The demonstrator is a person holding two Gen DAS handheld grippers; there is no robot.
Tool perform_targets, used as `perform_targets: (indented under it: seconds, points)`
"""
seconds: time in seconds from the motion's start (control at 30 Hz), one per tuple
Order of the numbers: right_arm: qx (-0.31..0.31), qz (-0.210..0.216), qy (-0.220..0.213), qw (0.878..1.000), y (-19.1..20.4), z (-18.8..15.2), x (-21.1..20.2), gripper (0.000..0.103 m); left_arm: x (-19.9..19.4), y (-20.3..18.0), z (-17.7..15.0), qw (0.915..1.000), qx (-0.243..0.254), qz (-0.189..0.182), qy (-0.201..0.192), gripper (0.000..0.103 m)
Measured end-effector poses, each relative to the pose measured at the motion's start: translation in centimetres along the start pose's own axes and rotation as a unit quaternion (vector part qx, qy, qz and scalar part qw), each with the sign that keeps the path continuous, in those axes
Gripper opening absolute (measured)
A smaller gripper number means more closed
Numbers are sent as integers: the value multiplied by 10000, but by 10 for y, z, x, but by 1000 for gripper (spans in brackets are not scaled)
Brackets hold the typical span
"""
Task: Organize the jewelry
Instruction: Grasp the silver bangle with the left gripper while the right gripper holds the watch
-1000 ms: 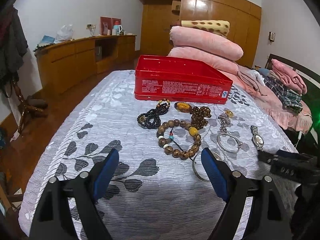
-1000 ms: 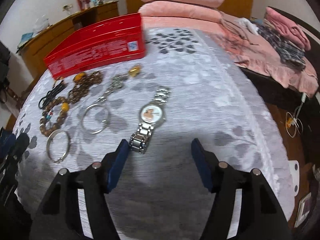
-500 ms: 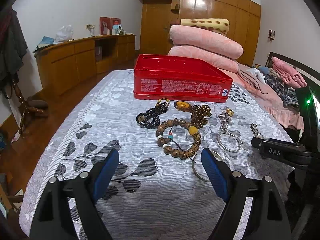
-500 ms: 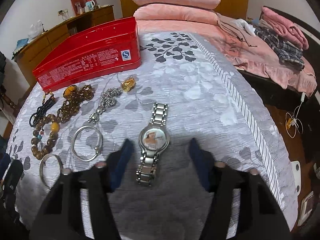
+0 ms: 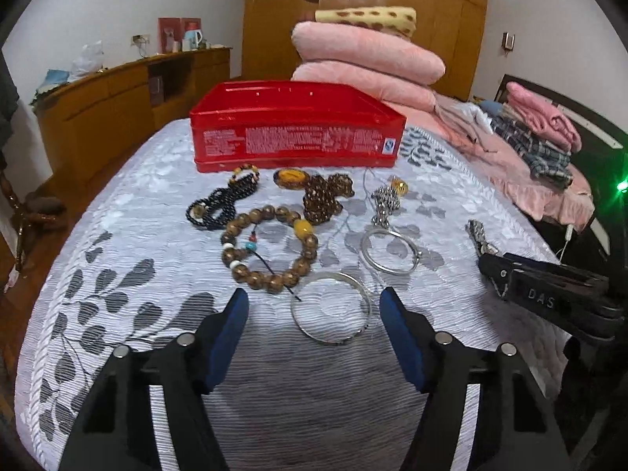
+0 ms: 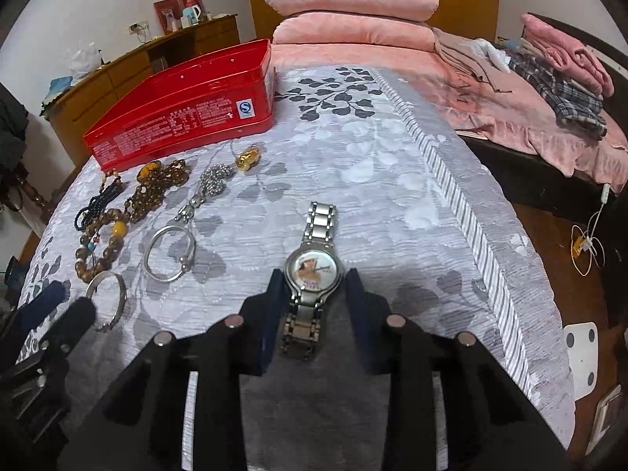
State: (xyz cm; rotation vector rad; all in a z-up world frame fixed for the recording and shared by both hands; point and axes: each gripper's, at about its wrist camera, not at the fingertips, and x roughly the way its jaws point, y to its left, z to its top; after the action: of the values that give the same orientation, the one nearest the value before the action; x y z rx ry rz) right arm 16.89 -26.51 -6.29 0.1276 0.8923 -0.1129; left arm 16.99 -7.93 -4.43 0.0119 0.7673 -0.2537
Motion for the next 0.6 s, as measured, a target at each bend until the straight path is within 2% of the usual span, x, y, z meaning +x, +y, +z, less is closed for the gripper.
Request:
perform_targets:
  seconds: [0.2,0.43,0.5,0.57,0.6]
  points:
    - [-46,79,-46,9999,0,0,1,31,13,-6,2,9994,-16,125,311,68]
    - [-95,128,-61,9999,1,-1,1,31,20,-7,3,9987,5,180,475,68]
    - [-146,144,-58,9998,3,-2,1,31,20,-6,4,9987,-11,197,466,61]
    - [-181,140,-47,9997,5,-2,1,31,18,-3,3,9988,-66,234,413,48]
    - [-186,133,-43,9997,5,-2,1,32,19,-2,5,9989,-80,197,415,48]
